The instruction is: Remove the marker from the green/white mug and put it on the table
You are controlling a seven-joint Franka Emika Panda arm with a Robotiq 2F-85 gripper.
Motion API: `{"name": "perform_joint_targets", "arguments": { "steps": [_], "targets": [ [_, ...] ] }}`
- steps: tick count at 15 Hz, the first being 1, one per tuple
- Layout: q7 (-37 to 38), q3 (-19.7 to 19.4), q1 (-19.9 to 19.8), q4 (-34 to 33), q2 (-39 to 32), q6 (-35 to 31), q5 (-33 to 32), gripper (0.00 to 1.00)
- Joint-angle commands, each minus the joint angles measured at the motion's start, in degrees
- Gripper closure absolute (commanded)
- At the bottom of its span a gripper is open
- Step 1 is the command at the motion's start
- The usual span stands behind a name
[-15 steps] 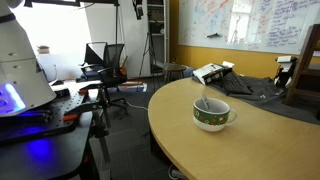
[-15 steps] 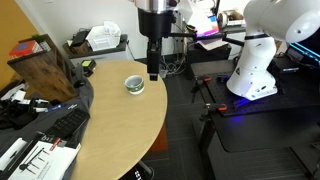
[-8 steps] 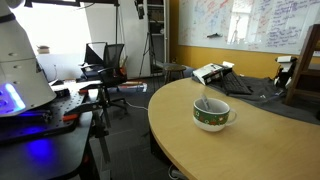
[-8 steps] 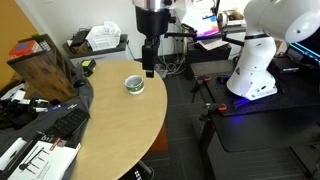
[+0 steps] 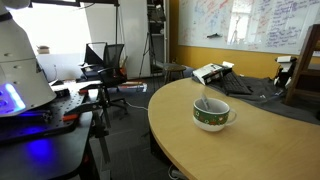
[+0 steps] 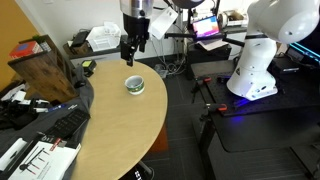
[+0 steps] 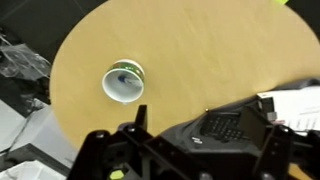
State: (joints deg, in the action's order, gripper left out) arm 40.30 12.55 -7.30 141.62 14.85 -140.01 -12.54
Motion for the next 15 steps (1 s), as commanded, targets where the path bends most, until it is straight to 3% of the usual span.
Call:
{"name": "perform_joint_targets", "arguments": {
  "steps": [1, 5, 10, 13, 15],
  "targets": [
    [11.08, -1.36, -2.50, -2.30, -4.76, -3.64, -4.27, 0.00],
    [19.52, -6.65, -3.12, -6.92, -14.83, -6.97, -3.91, 0.00],
    [28.35, -15.88, 0.69, -15.83, -29.30, -8.10, -0.41, 0.00],
    [25.77, -18.39, 1.48, -19.73, -35.58, -8.67, 7.76, 0.00],
    [21.14, -17.80, 0.34, -21.44, -38.64, -9.17, 15.01, 0.00]
  ]
}}
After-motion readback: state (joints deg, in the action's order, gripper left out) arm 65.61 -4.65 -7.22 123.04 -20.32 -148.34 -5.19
